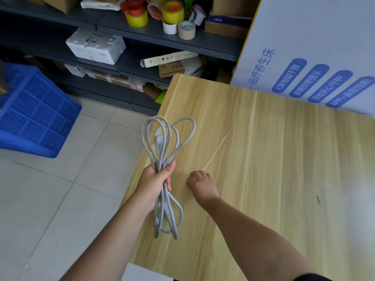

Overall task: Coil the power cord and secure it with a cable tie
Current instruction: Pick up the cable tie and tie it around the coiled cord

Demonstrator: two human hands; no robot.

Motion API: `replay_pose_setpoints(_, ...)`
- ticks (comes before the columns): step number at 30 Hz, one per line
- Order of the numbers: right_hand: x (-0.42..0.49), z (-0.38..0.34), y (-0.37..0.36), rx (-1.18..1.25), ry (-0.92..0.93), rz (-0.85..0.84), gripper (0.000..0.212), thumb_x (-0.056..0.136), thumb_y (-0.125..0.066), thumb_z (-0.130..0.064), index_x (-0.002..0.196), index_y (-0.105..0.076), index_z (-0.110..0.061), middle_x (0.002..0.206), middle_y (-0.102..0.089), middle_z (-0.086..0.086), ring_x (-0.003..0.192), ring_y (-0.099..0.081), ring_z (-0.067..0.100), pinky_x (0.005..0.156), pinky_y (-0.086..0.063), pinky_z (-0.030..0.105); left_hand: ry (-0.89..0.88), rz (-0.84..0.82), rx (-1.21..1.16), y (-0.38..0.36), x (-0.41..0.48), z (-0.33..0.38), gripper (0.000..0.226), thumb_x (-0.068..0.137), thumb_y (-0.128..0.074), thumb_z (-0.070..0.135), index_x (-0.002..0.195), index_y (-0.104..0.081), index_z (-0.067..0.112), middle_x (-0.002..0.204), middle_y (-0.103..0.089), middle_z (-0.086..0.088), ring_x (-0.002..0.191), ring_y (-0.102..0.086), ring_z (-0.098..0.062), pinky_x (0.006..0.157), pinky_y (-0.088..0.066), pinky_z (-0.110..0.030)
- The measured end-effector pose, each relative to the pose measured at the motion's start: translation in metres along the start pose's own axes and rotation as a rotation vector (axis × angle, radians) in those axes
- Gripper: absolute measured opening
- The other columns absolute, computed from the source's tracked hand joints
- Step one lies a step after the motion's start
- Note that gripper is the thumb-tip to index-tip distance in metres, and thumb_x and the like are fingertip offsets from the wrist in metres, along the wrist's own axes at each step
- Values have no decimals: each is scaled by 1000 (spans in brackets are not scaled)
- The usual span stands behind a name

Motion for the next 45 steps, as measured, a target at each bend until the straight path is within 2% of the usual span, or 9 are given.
replay_pose_setpoints(4, -5, 2, 24, 71, -47, 115, 13, 92, -51, -22, 86, -60, -14, 80, -67, 2, 91, -66, 27, 101, -42, 55, -4, -36, 5, -6, -4, 7, 39, 84, -70, 38, 64, -49, 12, 46, -44, -3, 47, -44, -22, 65, -44, -42)
replay_pose_setpoints(9, -24, -1, 102, 532, -293, 186, 20, 101, -45, -24, 104, -57, -9, 75, -57, 1, 67, -52, 24, 62, -37, 31, -38, -119, 19, -37, -20, 26, 32, 86, -70, 28, 68, -51, 10, 45, -45, -1, 44, -44, -20, 60, -41, -36)
replay_pose_setpoints(16, -99, 25, 217, 768, -372, 400, 26, 100, -44, -8, 106, -67, -19, 81, -62, -10, 78, -59, -1, 69, -41, 7, -133, -314, 37, -126, -66, 59, 16, 86, -70, 17, 78, -59, 9, 44, -44, 2, 41, -43, -18, 53, -38, -33)
replay_pose_setpoints(21, -164, 56, 286, 825, -409, 553, 29, 95, -53, -3, 97, -71, -25, 82, -72, -11, 76, -63, -9, 74, -44, 18, -255, -488, 68, -196, -119, 88, 14, 87, -68, 14, 74, -62, 16, 45, -46, -1, 42, -44, -18, 48, -38, -28)
replay_pose_setpoints(25, -219, 75, 333, 895, -427, 679, 23, 85, -65, -3, 88, -75, -23, 83, -78, -6, 82, -73, 9, 76, -58, 30, -367, -621, 98, -246, -172, 105, 16, 86, -69, 17, 71, -65, 14, 45, -46, -1, 42, -45, -18, 49, -40, -28)
replay_pose_setpoints(31, -289, 98, 375, 796, -396, 777, 26, 89, -55, -5, 94, -68, -27, 81, -76, -2, 76, -71, 14, 68, -58, 34, -530, -740, 144, -301, -240, 115, 14, 86, -70, 17, 74, -64, 13, 47, -48, -3, 43, -46, -19, 48, -41, -25)
replay_pose_setpoints(37, -333, 108, 396, 828, -219, 712, 30, 89, -50, 5, 96, -68, -18, 83, -76, 9, 74, -72, 32, 69, -58, 58, -590, -824, 186, -329, -276, 116, 12, 86, -70, 15, 89, -67, 4, 47, -49, -2, 43, -45, -19, 48, -40, -27)
replay_pose_setpoints(42, -357, 99, 417, 824, -176, 705, 44, 84, -48, 12, 87, -75, -22, 85, -78, 5, 80, -74, 24, 75, -59, 52, -589, -895, 176, -335, -292, 118, 28, 80, -72, 21, 104, -67, 9, 50, -48, -6, 44, -45, -22, 49, -40, -32)
replay_pose_setpoints(45, -364, 98, 427, 849, -139, 756, 31, 80, -55, 11, 87, -73, -12, 81, -77, 9, 74, -75, 27, 67, -60, 55, -591, -892, 197, -337, -297, 119, 29, 78, -75, 26, 99, -65, 8, 51, -50, -7, 44, -46, -21, 50, -39, -33)
Point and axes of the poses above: each hand's wrist, its own x-axis towards the middle knuckle, its own y-axis out of the back of the hand, z = x × y, the point moved 2 cm from there along x, towards the middle knuckle
